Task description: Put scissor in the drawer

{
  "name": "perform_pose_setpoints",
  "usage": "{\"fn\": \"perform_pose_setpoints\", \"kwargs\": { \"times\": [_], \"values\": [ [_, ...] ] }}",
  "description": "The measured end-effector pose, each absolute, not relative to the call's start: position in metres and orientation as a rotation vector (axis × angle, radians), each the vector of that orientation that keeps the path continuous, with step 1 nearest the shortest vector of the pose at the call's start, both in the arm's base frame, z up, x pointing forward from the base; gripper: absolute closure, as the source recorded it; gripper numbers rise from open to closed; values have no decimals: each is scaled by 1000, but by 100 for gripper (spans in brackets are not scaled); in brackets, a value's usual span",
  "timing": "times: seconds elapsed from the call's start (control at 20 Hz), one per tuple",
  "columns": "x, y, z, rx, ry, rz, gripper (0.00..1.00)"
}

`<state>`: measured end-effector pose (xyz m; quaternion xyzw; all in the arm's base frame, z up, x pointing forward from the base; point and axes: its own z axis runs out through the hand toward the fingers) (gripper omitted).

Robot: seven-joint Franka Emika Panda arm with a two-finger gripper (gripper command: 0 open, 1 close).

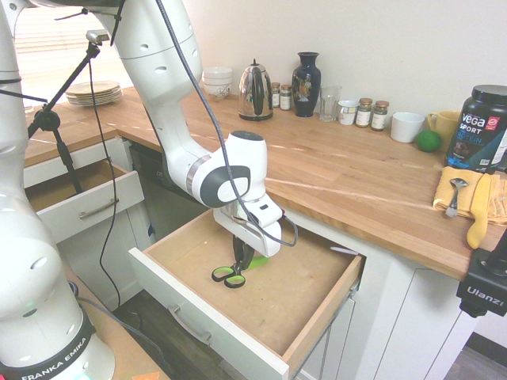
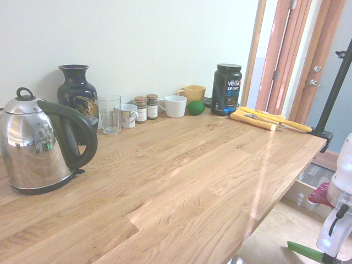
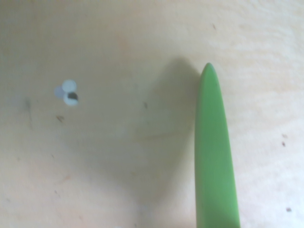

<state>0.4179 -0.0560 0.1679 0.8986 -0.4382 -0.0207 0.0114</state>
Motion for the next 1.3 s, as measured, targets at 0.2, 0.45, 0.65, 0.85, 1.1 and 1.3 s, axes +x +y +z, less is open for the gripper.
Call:
{"fn": "perform_pose_setpoints", "kwargs": {
  "times": [0.2, 0.45, 0.65, 0.85, 1.1, 1.3],
  "values": [
    [425, -55, 164, 2800, -1369, -65, 100],
    [436, -52, 158, 2804, -1356, -65, 100],
    [442, -49, 153, 2806, -1347, -68, 100],
    [447, -46, 152, 2807, -1354, -66, 0],
    [451, -45, 154, 2808, -1355, -64, 0],
    [452, -46, 155, 2806, -1358, -65, 0]
  ]
}}
